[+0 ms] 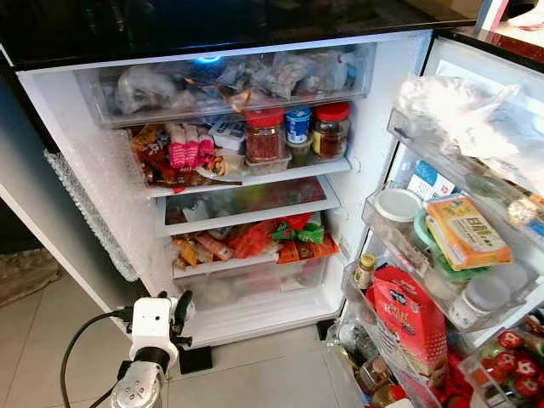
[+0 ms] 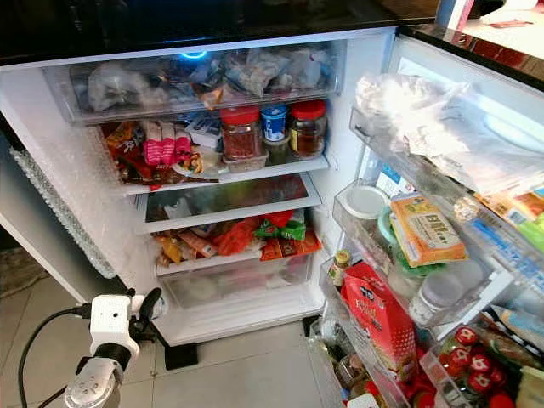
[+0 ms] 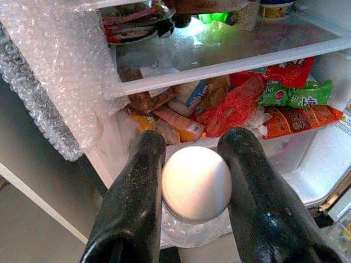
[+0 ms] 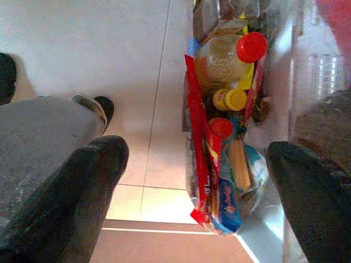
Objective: Restocking fridge
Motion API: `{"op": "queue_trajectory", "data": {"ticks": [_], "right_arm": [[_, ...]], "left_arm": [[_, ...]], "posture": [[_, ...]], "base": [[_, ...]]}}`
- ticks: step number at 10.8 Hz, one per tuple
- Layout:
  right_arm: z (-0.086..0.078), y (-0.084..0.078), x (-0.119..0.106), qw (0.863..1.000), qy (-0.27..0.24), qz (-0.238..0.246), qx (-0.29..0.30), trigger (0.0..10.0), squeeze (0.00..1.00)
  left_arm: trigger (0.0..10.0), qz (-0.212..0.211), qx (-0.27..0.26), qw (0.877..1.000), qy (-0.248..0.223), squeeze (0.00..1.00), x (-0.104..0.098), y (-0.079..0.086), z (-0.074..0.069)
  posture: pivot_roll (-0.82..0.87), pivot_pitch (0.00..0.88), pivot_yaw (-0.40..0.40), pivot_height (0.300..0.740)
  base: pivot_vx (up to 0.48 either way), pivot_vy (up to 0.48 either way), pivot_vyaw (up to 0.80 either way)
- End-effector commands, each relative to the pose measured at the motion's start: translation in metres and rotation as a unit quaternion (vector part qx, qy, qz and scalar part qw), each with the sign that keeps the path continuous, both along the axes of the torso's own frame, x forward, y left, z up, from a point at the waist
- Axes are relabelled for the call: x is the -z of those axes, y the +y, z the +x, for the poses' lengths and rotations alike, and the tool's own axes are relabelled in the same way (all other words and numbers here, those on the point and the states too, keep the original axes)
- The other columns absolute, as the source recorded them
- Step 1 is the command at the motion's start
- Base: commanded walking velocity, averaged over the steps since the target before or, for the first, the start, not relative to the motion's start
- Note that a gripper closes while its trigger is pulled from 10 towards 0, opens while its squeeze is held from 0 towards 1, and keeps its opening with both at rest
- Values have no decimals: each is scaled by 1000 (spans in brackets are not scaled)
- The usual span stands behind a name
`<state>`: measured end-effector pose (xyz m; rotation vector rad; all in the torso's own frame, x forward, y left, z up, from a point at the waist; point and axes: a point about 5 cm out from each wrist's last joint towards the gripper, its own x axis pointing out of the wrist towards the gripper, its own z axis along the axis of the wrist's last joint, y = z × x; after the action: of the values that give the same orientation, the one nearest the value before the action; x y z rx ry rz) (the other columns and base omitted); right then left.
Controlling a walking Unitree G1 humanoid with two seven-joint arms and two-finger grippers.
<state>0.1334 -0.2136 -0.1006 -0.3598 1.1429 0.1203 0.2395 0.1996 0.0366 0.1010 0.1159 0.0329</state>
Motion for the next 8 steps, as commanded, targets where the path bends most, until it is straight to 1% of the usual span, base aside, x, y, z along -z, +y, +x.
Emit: {"op": "queue_trajectory", "data": {"ticks": [1, 3, 5, 6, 7, 8], "right_arm": [[0, 3, 0, 1000, 4, 20, 7, 10000, 0], [0, 7, 0, 998, 10, 69, 5, 10000, 0], [-1, 9, 1, 996, 19, 87, 3, 10000, 0], [-1, 9, 1, 996, 28, 83, -14, 10000, 0], [0, 8, 1, 996, 40, 70, -50, 10000, 0], [1, 8, 0, 996, 35, 68, -54, 10000, 0]], "left_arm": [[10000, -11, 1, 1000, -4, 0, -4, -1, 2], [10000, -14, 4, 1000, -6, 0, -5, -2, 3], [10000, -13, 12, 1000, -6, 0, -5, -2, 4], [10000, -13, 12, 1000, -5, 0, -5, -2, 5], [10000, -13, 13, 1000, -6, 0, -5, -2, 6], [10000, -14, 15, 1000, -8, 0, -7, -2, 8]], "posture": [[-17, 0, -4, 740], [-14, 0, -6, 740], [-13, 0, -8, 740], [-13, 0, -8, 740], [-13, 0, -8, 740], [-19, 0, -9, 740]], "base": [[0, 0, 0], [0, 0, 0], [0, 0, 0], [0, 0, 0], [0, 0, 0], [0, 0, 0]]}}
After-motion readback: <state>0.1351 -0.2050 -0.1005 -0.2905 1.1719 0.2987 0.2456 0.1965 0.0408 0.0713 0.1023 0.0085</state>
